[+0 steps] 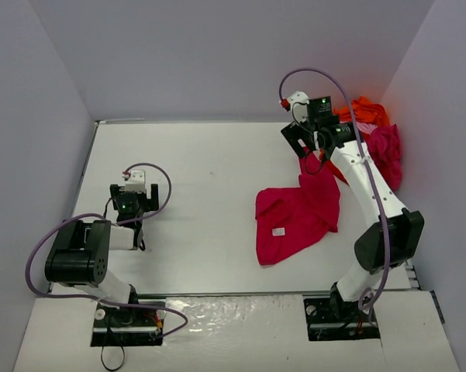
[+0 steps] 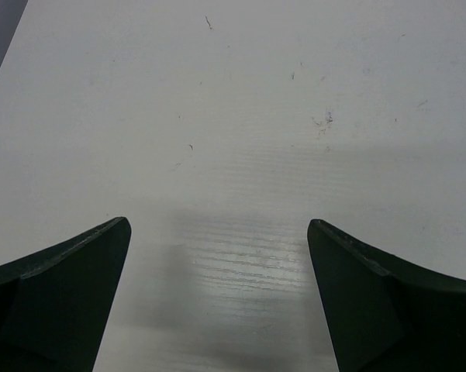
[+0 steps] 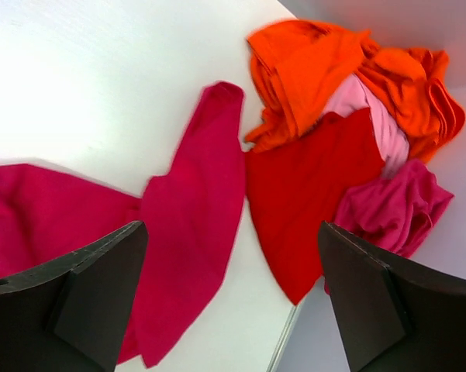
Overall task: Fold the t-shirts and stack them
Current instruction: Flatten out the tshirt
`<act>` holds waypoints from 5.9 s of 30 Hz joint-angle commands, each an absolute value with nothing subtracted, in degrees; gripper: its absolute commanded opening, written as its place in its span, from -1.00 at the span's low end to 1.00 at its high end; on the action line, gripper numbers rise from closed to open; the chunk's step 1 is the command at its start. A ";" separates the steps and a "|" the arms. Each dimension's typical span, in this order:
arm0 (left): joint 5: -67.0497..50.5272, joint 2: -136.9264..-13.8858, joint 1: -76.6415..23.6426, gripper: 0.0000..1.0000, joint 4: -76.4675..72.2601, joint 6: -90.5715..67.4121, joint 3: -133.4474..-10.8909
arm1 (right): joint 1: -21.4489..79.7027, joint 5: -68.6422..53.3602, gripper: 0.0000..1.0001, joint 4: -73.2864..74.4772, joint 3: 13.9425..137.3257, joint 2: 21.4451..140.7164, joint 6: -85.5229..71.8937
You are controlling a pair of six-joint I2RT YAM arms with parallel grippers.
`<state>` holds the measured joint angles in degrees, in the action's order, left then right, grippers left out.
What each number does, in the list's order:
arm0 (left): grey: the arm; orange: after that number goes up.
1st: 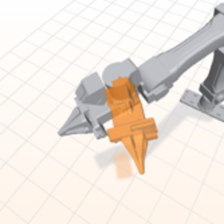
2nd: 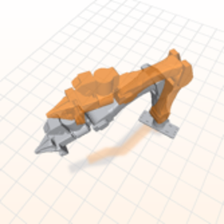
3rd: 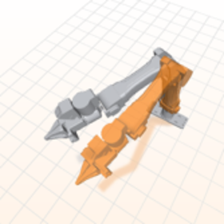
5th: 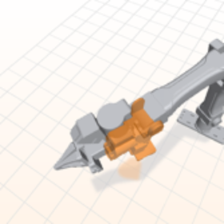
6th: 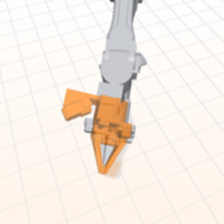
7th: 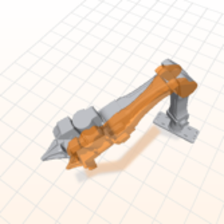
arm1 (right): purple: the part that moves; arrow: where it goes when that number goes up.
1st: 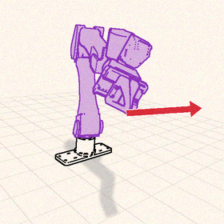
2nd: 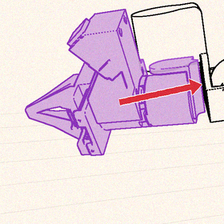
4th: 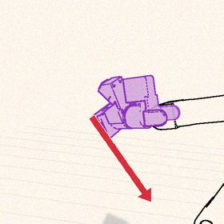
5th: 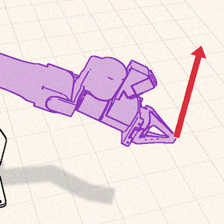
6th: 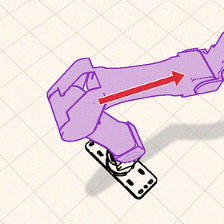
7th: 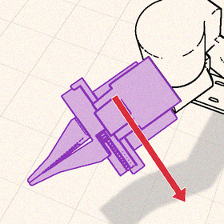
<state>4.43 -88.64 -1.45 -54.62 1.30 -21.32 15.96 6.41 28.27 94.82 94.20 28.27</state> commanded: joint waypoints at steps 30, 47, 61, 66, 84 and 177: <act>3.96 -87.45 -1.05 0.94 -58.27 0.70 -23.20 | 31.03 3.77 -1.00 40.70 87.18 108.08 27.33; 3.88 -87.54 -1.05 0.94 -58.27 0.70 -23.22 | 24.94 1.41 -1.00 36.86 114.76 95.88 26.05; 3.96 -87.60 -1.14 0.94 -58.18 0.70 -23.27 | 13.63 -30.50 -1.00 41.90 129.53 97.91 19.63; 3.96 -87.54 -1.05 0.94 -58.19 0.70 -23.21 | -3.05 -19.49 -1.00 29.98 118.29 92.60 12.67; 4.04 -87.45 -1.14 0.94 -58.34 0.70 -23.23 | 4.18 -9.37 -1.00 27.02 109.31 87.82 14.63; -10.52 -119.31 -26.75 0.62 14.31 5.83 -98.41 | 30.44 13.69 -1.00 31.23 127.50 107.17 22.47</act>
<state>-10.49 -118.56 -25.93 8.15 6.65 -86.54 31.66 16.47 32.38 126.96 113.71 23.75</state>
